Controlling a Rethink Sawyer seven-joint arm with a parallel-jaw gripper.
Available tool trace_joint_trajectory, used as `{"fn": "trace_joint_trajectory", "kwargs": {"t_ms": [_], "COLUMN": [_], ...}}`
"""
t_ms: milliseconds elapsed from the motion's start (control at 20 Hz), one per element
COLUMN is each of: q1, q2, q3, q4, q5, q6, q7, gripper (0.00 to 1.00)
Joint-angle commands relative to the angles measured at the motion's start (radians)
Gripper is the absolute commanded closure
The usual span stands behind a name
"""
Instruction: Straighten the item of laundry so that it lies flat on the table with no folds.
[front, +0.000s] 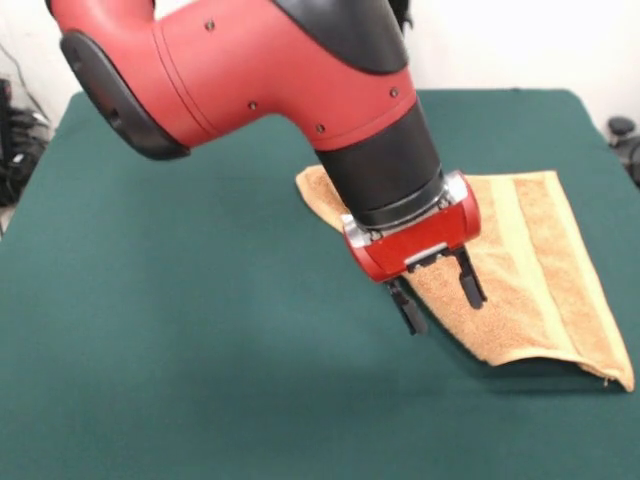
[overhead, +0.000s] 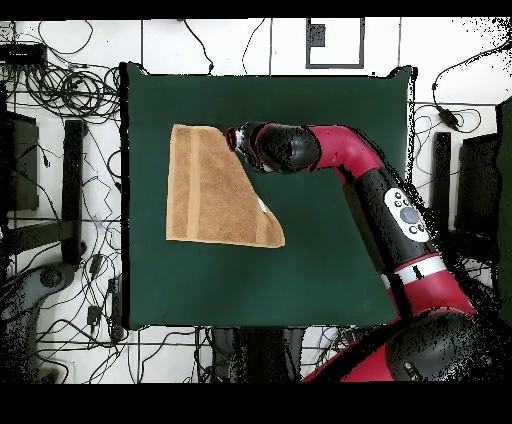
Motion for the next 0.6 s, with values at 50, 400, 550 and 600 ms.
{"fn": "trace_joint_trajectory", "kwargs": {"t_ms": [50,400,550,600], "q1": [0.028,0.026,0.022,0.022], "q2": [0.102,0.15,0.179,0.187], "q3": [0.005,0.028,0.038,0.04], "q4": [-0.007,-0.014,-0.018,-0.02], "q5": [-0.023,-0.041,-0.048,-0.051], "q6": [0.002,-0.028,-0.05,-0.055], "q7": [-0.308,-0.331,-0.33,-0.328], "gripper": [0.0,0.0,0.0,0.0]}}
